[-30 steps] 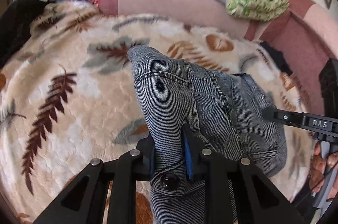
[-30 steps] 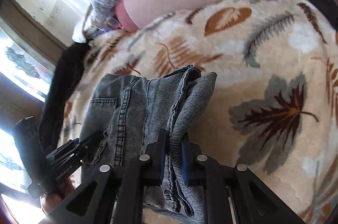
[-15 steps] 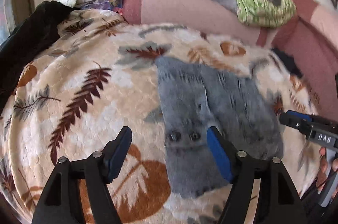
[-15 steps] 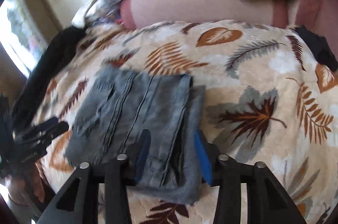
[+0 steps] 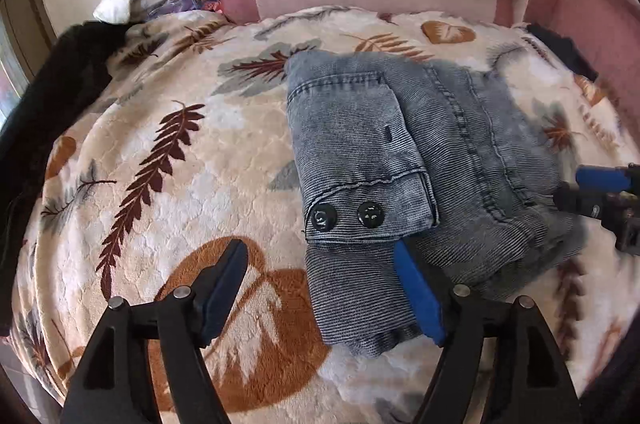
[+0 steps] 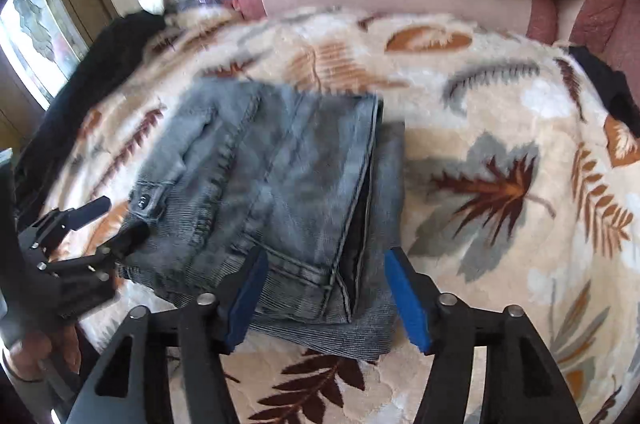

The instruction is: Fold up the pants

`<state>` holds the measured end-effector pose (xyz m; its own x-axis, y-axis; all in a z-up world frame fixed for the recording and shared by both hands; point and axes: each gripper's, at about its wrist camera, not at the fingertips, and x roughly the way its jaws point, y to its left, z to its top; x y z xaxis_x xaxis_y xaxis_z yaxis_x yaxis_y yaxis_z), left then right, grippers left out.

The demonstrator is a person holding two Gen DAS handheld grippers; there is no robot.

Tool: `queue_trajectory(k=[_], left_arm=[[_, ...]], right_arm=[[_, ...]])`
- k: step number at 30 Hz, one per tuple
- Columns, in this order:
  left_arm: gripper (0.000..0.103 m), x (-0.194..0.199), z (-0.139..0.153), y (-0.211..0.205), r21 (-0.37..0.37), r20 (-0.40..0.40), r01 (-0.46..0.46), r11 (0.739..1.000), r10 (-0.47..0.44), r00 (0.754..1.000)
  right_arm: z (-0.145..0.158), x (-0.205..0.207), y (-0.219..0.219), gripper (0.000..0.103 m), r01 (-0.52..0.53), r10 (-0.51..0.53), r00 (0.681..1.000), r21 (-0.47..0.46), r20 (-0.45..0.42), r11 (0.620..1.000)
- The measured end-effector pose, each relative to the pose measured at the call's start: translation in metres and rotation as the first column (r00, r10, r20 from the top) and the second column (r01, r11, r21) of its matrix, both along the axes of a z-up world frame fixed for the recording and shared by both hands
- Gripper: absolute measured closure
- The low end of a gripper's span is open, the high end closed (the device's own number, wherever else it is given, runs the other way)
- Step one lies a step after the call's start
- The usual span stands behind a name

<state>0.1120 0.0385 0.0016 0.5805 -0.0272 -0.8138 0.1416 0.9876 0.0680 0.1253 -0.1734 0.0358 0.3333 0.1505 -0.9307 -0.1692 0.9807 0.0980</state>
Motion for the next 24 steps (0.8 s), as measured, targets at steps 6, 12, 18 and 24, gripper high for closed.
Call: queue_trajectory(k=[6, 12, 18, 24], left_arm=[[0.027, -0.011, 0.011, 0.011, -0.090, 0.030, -0.007, 0.996, 0.009, 1.000], [0.026, -0.006, 0.003, 0.009, -0.097, 0.007, -0.014, 0.995, 0.015, 1.000], [0.026, -0.007, 0.002, 0.010, -0.103, 0.011, -0.024, 0.994, 0.026, 1.000], [0.026, -0.017, 0.010, 0.013, -0.139, 0.012, -0.047, 0.989, 0.049, 0.999]], right_arm=[[0.028, 0.013, -0.010, 0.038, 0.052, -0.055, 0.998, 0.066, 0.037, 0.996], [0.059, 0.084, 0.028, 0.031, 0.015, -0.022, 0.989, 0.046, 0.143, 0.999], [-0.016, 0.126, 0.022, 0.024, 0.116, -0.118, 0.992, -0.032, -0.049, 0.993], [0.048, 0.036, 0.011, 0.021, 0.074, -0.081, 0.981, 0.044, 0.175, 0.996]])
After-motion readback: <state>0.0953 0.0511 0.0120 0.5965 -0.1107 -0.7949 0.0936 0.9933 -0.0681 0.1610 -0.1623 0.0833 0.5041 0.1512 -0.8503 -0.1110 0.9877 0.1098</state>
